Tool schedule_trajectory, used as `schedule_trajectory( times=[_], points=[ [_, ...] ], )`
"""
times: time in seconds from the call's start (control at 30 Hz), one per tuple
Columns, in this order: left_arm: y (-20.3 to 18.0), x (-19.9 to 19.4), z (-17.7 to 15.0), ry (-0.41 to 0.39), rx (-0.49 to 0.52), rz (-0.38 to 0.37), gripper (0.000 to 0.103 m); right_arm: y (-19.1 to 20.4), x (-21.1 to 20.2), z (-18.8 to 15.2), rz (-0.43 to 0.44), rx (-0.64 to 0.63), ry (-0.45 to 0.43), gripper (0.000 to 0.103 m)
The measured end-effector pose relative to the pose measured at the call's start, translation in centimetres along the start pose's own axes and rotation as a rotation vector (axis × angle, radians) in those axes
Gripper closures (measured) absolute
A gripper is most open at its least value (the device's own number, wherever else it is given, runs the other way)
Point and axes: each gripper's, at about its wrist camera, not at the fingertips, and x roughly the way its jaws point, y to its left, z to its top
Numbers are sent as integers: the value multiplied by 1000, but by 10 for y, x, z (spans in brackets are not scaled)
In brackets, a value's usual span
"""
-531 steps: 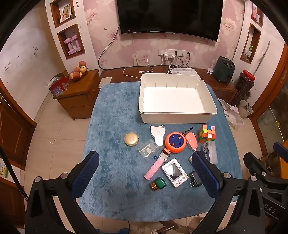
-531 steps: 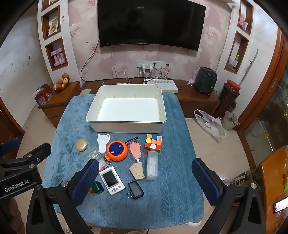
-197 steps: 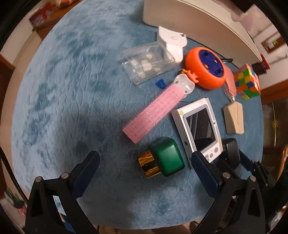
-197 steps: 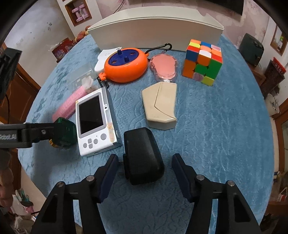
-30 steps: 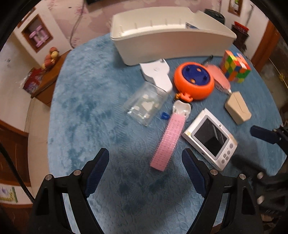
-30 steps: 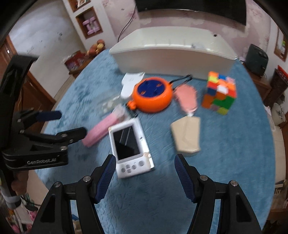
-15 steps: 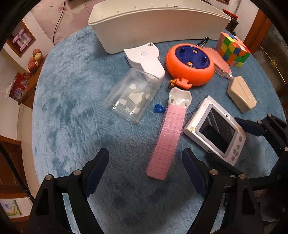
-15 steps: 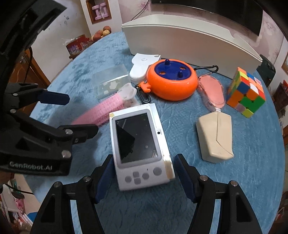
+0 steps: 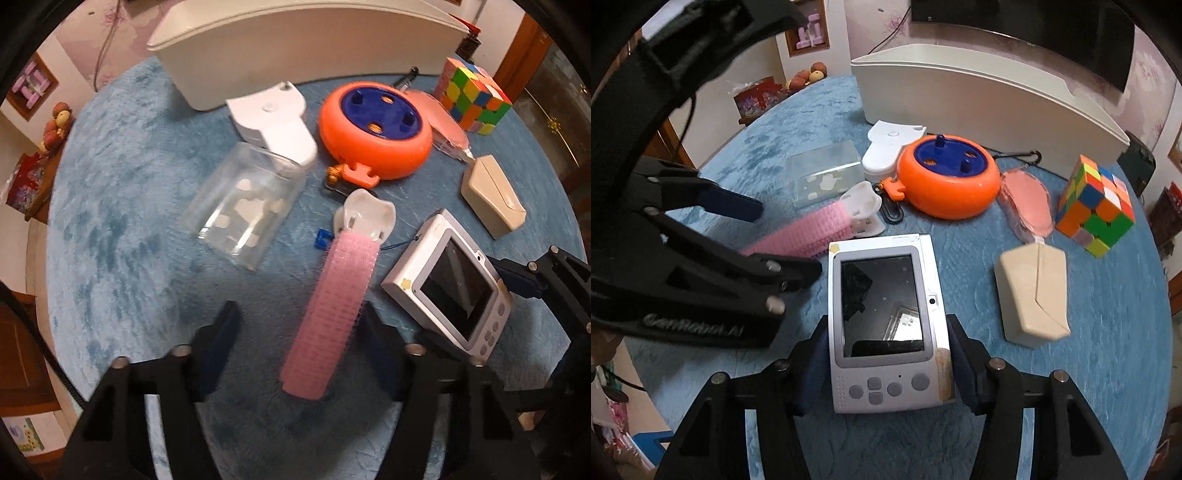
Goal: Organize rigid objects
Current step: 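Grasp the pink hair roller with the left tool while the right tool grasps the white device, then carry the pink roller and white device over the white bin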
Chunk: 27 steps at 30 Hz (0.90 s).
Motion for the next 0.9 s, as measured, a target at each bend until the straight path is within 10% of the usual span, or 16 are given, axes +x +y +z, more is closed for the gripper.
schedule_trajectory(
  times=[0.2, 0.53, 0.9],
  points=[
    [-9, -3, 5, -13, 18, -9, 76, -4, -5, -3, 12, 11, 12, 45],
    [0, -45, 8, -60, -52, -31, 77, -9, -25, 4, 13, 3, -26, 45],
    [9, -151, 56, -300, -64, -32, 77, -38, -101, 63, -8, 84, -262, 45]
  ],
)
